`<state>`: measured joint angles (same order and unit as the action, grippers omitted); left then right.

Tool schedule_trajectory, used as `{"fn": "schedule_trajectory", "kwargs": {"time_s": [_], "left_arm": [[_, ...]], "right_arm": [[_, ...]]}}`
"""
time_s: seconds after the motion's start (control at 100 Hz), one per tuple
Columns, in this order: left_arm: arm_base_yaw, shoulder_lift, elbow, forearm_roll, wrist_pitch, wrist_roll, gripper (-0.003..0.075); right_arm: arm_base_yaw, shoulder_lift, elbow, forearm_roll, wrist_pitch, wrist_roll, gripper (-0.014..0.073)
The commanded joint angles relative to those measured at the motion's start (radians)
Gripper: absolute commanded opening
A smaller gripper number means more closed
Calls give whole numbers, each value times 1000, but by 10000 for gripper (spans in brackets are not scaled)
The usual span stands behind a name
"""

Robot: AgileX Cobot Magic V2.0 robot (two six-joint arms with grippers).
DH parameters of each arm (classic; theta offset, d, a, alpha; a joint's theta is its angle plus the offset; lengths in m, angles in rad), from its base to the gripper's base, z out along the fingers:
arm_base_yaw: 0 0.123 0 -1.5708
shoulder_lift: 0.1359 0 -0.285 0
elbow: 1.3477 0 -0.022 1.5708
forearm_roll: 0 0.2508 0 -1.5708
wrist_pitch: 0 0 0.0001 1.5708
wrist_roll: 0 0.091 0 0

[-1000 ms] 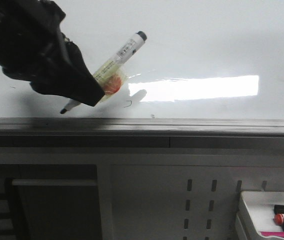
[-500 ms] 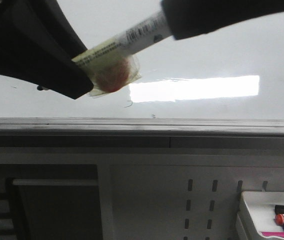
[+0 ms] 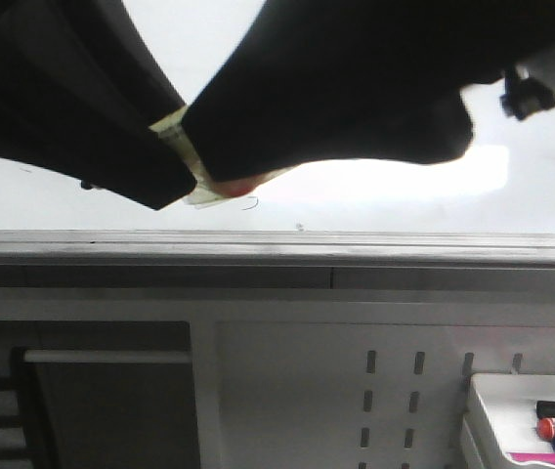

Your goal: Write number 4 on whiteboard

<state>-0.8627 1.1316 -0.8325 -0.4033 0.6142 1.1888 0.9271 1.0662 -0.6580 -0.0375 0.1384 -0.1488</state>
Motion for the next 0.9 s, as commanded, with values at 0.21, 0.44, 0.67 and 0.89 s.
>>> {"fn": "schedule_trajectory", "kwargs": {"time_s": [0.21,0.44,0.67,0.89], "left_arm": [[-9,-21,-35,-34,-49,0,-20],[-9,-21,-35,-47,-49,0,-20],[-9,-21,-35,-49,-52,-8,109],[18,-82,-35,-49,-88,-122,450]], "right_arm": [[-1,23,-37,-11,-78,-12,186],[-1,23,-37,-11,-130,-12,2],[-1,23,-37,-11,-127,-12,-72],[-47,16,-35,-3,-118,-12,-72]]}}
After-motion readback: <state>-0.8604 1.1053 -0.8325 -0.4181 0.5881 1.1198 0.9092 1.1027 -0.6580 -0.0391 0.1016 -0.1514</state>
